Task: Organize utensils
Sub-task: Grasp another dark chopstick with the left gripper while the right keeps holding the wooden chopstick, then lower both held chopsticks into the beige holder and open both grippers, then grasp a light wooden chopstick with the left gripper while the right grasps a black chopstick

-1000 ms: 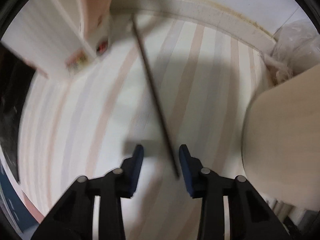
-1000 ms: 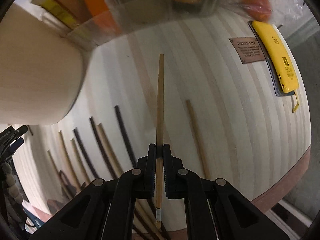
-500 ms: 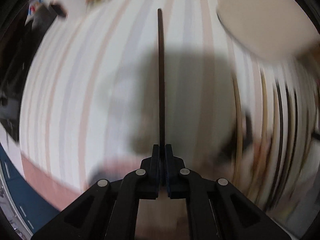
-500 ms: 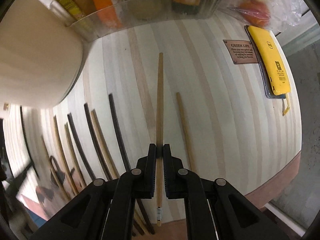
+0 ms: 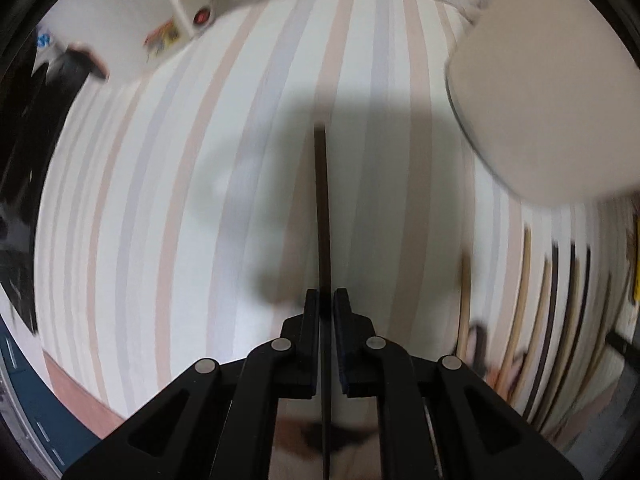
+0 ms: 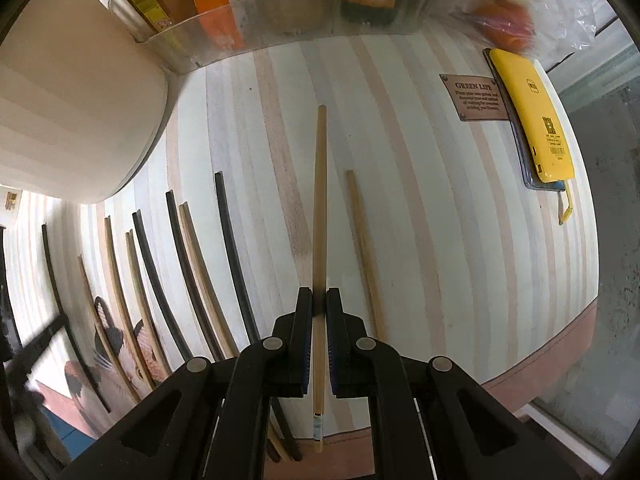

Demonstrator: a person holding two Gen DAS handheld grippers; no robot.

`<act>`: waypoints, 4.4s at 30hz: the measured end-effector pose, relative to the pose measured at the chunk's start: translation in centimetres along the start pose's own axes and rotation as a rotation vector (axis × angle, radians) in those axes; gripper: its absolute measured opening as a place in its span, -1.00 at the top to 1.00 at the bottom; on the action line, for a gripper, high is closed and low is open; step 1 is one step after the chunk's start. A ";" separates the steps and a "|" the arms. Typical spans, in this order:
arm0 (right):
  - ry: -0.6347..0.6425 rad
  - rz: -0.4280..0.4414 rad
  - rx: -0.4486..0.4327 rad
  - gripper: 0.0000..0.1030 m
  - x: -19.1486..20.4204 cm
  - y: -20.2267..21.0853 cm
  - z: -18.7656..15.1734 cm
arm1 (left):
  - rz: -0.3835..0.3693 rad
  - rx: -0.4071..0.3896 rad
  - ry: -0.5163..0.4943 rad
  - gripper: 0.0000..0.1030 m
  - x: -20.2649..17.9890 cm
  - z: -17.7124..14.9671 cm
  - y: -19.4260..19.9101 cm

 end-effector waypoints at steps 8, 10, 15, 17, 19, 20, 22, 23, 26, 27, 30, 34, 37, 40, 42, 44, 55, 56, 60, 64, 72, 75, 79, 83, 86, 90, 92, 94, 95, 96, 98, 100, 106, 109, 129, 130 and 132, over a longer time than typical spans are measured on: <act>-0.012 0.008 -0.036 0.87 1.1 0.5 1.6 | 0.039 -0.125 -0.047 0.93 -0.4 2.2 3.7; -0.002 0.012 -0.076 0.87 1.3 2.1 1.8 | 0.020 -0.176 -0.054 0.93 -0.3 1.5 6.3; 0.036 0.032 -0.202 0.87 2.5 7.2 2.2 | -0.054 -0.271 -0.042 0.93 -0.9 -2.3 12.1; 0.048 0.045 -0.258 0.87 3.0 9.7 2.4 | -0.092 -0.300 -0.037 0.93 -1.8 -1.6 13.5; 0.056 0.061 -0.314 0.87 3.6 12.1 3.0 | -0.131 -0.335 -0.035 0.93 -2.1 -2.3 15.9; 0.060 0.069 -0.340 0.87 3.7 13.2 3.0 | -0.146 -0.350 -0.036 0.93 -2.4 -2.8 16.8; 0.071 0.085 -0.394 0.87 4.2 15.5 3.3 | -0.184 -0.396 -0.045 0.93 -3.4 -3.3 19.5; 0.076 0.093 -0.418 0.87 4.5 16.5 3.4 | -0.204 -0.417 -0.049 0.93 -3.7 -3.3 20.5; 0.089 0.125 -0.490 0.87 5.2 20.1 4.1 | -0.265 -0.485 -0.043 0.93 -4.8 -1.8 24.0; 0.094 0.135 -0.514 0.87 5.5 21.3 4.4 | -0.281 -0.501 -0.042 0.93 -4.8 -1.2 24.7; 0.099 0.156 -0.587 0.87 6.1 24.9 5.8 | -0.346 -0.569 -0.043 0.93 -5.7 0.6 28.7; 0.097 0.159 -0.681 0.87 6.9 28.6 8.8 | -0.400 -0.648 -0.047 0.93 -7.8 3.4 33.1; 0.076 0.164 -0.728 0.87 7.4 30.3 11.6 | -0.421 -0.680 -0.040 0.93 -9.4 6.0 34.6; 0.044 0.192 -0.754 0.87 7.5 30.5 14.2 | -0.431 -0.701 -0.036 0.93 -11.5 8.9 34.7; 0.016 0.216 -0.771 0.87 7.7 30.4 16.1 | -0.438 -0.708 -0.030 0.93 -12.5 10.2 34.4; -0.008 0.232 -0.790 0.87 7.6 30.3 17.4 | -0.448 -0.717 -0.021 0.93 -13.6 11.9 33.8; -0.045 0.265 -0.854 0.87 8.2 28.1 23.2 | -0.436 -0.737 0.000 0.93 -16.7 17.9 29.9; -0.041 0.261 -0.861 0.87 8.4 27.8 23.5 | -0.431 -0.736 -0.002 0.93 -16.9 18.3 29.4; -0.006 0.238 -0.879 0.87 9.2 26.3 24.1 | -0.398 -0.705 -0.032 0.93 -17.9 19.1 27.2; 0.034 0.225 -0.854 0.87 10.1 24.9 24.1 | -0.374 -0.663 -0.055 0.93 -17.9 18.9 25.6; 0.122 0.232 -0.769 0.85 10.6 23.7 22.6 | -0.340 -0.569 -0.090 0.86 -15.9 16.6 25.9; 0.146 0.250 -0.705 0.65 10.5 23.5 21.9 | -0.325 -0.555 -0.081 0.78 -14.4 15.4 27.3; 0.140 0.301 -0.705 -0.09 9.7 25.6 19.9 | -0.306 -0.582 -0.047 -0.46 -12.1 12.9 29.6; 0.101 0.302 -0.715 -0.21 7.6 27.3 17.4 | -0.287 -0.600 -0.026 -0.71 -9.8 10.3 30.3; 0.073 0.270 -0.709 -0.33 6.2 27.7 15.0 | -0.257 -0.603 -0.024 -1.00 -8.3 8.2 29.4; 0.051 0.219 -0.721 -0.58 4.7 27.3 11.9 | -0.219 -0.566 -0.018 -1.00 -7.5 5.6 27.1; 0.039 0.192 -0.705 -0.72 3.9 26.1 10.5 | -0.200 -0.525 -0.022 -1.00 -7.1 4.0 25.1; 0.039 0.161 -0.672 -0.72 3.6 24.8 9.2 | -0.171 -0.482 -0.035 -1.00 -7.2 2.8 22.9; 0.042 0.152 -0.653 -0.72 3.4 24.0 8.7 | -0.156 -0.462 -0.040 -1.00 -7.3 2.4 21.8; 0.042 0.145 -0.628 -0.72 3.3 22.8 8.0 | -0.142 -0.443 -0.048 -1.00 -7.2 1.7 20.9; 0.042 0.123 -0.576 -0.72 2.8 20.6 7.3 | -0.094 -0.418 -0.058 -1.00 -6.8 0.4 18.7; 0.044 0.130 -0.522 -0.64 2.8 18.0 6.3 | -0.058 -0.387 -0.073 -1.00 -6.8 -0.9 16.3; 0.058 0.156 -0.309 0.32 2.6 9.2 3.5 | 0.000 -0.200 -0.067 -0.97 -6.6 -4.5 7.9; 0.071 0.157 -0.222 0.53 2.5 5.3 2.2 | -0.009 -0.100 -0.065 -0.67 -6.8 -6.1 4.0; 0.168 0.052 -0.031 0.90 4.4 -3.1 -0.2 | 0.064 -0.062 -0.197 0.91 -8.1 -8.8 -0.6; 0.172 0.045 -0.015 0.90 4.4 -3.3 -0.3 | 0.073 -0.061 -0.208 0.91 -7.9 -9.1 -0.7; 0.179 0.034 0.006 0.90 3.8 -3.3 -1.0 | 0.082 -0.064 -0.215 0.91 -7.6 -9.4 -0.6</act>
Point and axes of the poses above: each gripper's, at about its wrist camera, not at the fingertips, and y roughly against the way its jaws point, x to its left, z to its top, the point moved 6 cm from there along -y, roughly the way its jaws point, and after that the axes turned 12 degrees about y, right-handed, at the moved point
